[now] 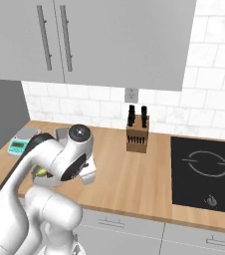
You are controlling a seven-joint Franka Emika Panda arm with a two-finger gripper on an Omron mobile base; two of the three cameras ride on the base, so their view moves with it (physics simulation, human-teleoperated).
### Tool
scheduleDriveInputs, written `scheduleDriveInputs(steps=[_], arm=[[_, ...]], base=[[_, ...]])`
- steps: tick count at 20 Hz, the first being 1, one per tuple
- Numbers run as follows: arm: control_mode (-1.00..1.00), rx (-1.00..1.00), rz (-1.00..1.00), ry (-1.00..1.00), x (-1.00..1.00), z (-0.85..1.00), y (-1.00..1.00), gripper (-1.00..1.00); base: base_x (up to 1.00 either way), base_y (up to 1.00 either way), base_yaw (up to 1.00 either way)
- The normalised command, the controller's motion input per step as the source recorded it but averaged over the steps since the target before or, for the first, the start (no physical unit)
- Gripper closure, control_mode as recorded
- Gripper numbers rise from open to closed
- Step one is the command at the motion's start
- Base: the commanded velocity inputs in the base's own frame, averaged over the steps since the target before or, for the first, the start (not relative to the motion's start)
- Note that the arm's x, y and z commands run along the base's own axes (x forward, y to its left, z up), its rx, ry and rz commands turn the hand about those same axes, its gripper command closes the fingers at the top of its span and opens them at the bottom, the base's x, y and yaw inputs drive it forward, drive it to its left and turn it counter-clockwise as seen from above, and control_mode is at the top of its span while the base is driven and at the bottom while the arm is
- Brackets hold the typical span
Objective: Take the meat container that has the shrimp and place it on the second highest rack of the freezer. Then take the vegetable container that has the corn and potato and place it on the highest rack of the freezer.
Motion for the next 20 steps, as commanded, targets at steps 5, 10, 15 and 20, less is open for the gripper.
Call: scheduleDriveInputs(steps=[5, 10, 15, 20], arm=[[1.0, -0.02, 0.03, -0.01, -0.2, 0.03, 0.04, 1.0], [1.0, 0.0, 0.0, 0.0, 0.0, 0.0, 0.0, 1.0], [1.0, 0.0, 0.0, 0.0, 0.0, 0.0, 0.0, 1.0], [1.0, 0.0, 0.0, 0.0, 0.0, 0.0, 0.0, 1.0]], base=[[-0.8, 0.23, 0.07], [-1.0, 0.31, 0.09], [-0.53, 0.9, 0.01], [-0.04, 1.0, 0.0]])
